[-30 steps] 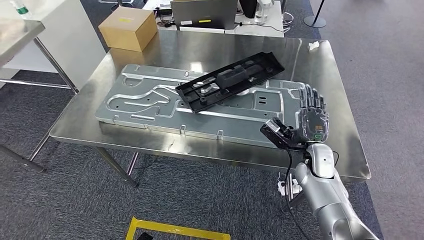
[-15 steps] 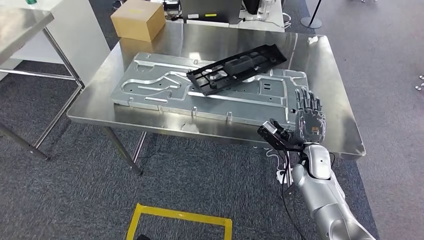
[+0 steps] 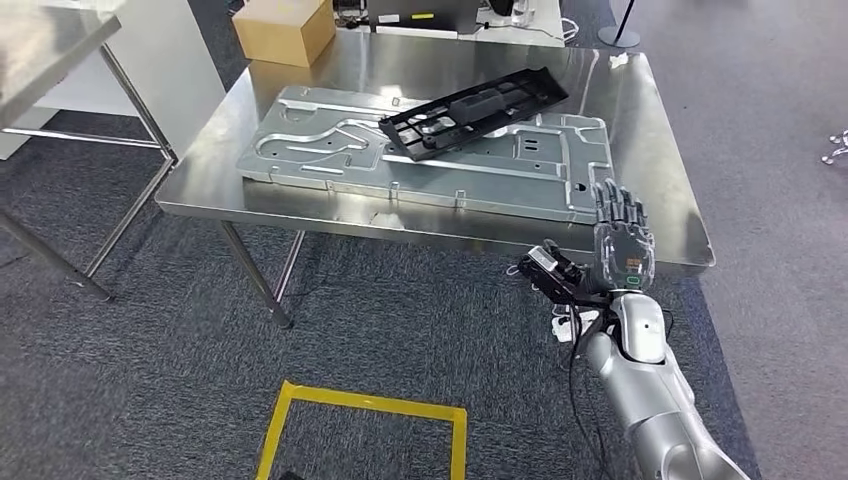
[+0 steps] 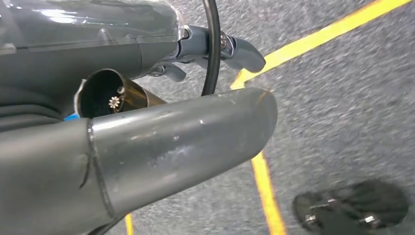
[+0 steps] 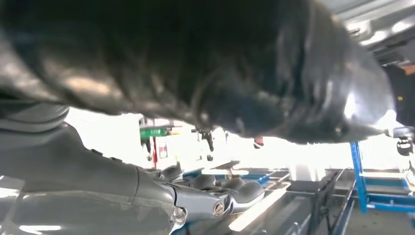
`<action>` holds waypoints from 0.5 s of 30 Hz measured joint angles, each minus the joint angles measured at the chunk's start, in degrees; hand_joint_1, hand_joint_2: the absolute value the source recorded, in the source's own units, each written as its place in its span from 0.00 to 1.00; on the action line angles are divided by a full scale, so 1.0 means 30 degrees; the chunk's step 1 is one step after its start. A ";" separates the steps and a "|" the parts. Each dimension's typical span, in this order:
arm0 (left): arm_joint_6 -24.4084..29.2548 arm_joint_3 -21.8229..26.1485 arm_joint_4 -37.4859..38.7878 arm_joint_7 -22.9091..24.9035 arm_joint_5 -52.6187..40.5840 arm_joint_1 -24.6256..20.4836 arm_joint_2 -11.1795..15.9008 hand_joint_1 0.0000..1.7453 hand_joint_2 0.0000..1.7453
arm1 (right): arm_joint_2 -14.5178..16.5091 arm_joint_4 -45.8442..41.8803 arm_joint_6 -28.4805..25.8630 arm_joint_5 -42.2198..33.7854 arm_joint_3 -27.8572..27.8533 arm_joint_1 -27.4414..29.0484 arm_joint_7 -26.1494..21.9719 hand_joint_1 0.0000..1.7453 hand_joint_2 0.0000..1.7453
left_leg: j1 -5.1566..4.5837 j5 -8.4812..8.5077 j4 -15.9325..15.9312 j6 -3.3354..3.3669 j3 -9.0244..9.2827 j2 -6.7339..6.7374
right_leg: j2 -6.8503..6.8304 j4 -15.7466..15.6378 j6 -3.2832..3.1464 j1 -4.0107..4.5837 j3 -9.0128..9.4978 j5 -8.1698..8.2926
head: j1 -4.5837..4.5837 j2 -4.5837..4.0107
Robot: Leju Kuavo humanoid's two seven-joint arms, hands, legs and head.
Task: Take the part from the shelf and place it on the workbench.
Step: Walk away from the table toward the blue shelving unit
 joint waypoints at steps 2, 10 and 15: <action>-0.0002 0.0009 0.0000 0.0022 -0.0051 0.0049 0.0023 0.00 0.00 | 0.0058 0.0005 -0.0005 -0.0231 0.0000 0.0186 -0.0004 0.00 0.00 | 0.0163 -0.1894 0.1913 -0.0304 -0.0619 -0.0055 | -0.0037 -0.0073 -0.0086 -0.0126 -0.0539 0.0540 | -0.0044 0.0000; 0.0126 0.0117 0.0000 -0.0168 -0.0149 -0.0067 0.0164 0.00 0.00 | 0.0366 0.0196 0.0153 -0.1787 -0.0054 0.2243 -0.0163 0.00 0.00 | 0.0879 -0.2246 0.0473 -0.1070 0.3040 -0.0173 | -0.0080 0.0697 0.0784 -0.0537 -0.2988 0.2059 | -0.0099 0.0000; 0.0393 0.0539 0.0000 -0.0206 0.0135 -0.0029 0.0155 0.00 0.00 | 0.1036 0.1900 0.0701 -0.5960 -0.1052 0.4809 -0.1901 0.00 0.00 | 0.0747 -0.2067 -0.0507 0.0008 0.3045 -0.0203 | -0.0103 0.0771 0.1416 -0.0583 -0.3178 0.2090 | -0.0071 0.0000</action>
